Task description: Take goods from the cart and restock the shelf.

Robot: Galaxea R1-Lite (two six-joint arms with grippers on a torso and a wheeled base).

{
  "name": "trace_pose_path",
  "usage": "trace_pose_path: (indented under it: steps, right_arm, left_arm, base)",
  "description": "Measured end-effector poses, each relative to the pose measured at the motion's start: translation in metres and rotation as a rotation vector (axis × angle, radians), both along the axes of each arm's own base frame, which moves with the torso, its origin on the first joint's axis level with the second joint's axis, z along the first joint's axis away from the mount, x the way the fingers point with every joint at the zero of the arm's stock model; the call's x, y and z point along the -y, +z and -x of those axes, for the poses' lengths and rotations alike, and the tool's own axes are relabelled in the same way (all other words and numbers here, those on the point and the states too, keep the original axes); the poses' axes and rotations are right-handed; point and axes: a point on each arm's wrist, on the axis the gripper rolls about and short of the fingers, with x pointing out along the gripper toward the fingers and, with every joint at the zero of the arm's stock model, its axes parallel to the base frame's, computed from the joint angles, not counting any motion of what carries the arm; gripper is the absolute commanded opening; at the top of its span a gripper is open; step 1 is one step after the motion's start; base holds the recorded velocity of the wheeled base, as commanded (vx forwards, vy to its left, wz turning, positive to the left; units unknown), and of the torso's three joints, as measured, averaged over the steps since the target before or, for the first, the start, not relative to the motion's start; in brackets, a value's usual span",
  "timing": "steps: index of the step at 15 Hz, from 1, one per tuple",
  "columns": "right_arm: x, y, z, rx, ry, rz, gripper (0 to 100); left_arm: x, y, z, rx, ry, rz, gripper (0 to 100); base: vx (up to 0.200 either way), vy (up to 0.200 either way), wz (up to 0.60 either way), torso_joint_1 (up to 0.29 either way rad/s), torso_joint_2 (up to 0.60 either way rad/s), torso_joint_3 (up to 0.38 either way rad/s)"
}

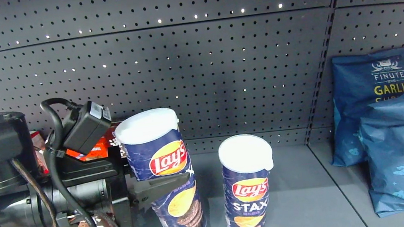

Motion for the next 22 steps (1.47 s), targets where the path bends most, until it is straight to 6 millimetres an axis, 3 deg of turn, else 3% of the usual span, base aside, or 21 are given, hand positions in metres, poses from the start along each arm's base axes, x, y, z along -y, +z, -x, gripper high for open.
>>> trace_pose_path:
  steps: [4, 12, 18, 22]
  right_arm:
    - [0.0, -0.002, 0.003, 0.037, 0.005, -0.028, 100]
    - [0.0, -0.002, 0.004, 0.045, 0.005, -0.029, 100]
    - [0.0, -0.002, 0.004, 0.045, 0.004, -0.029, 100]
    - [0.0, -0.002, 0.004, 0.045, 0.004, -0.029, 100]
  left_arm:
    - [0.002, 0.005, -0.003, 0.016, -0.011, 0.009, 0]
    - [0.013, 0.026, -0.028, 0.07, 0.021, 0.041, 0]
    - [0.019, 0.04, -0.087, 0.104, 0.017, 0.044, 0]
    - [0.027, 0.015, -0.127, 0.094, -0.012, -0.079, 0]
  base:
    - [0.0, 0.0, 0.0, 0.0, 0.0, 0.0]
    - [0.0, 0.0, 0.0, 0.0, 0.0, 0.0]
    - [0.0, 0.0, 0.0, 0.0, 0.0, 0.0]
    - [0.0, 0.0, 0.0, 0.0, 0.0, 0.0]
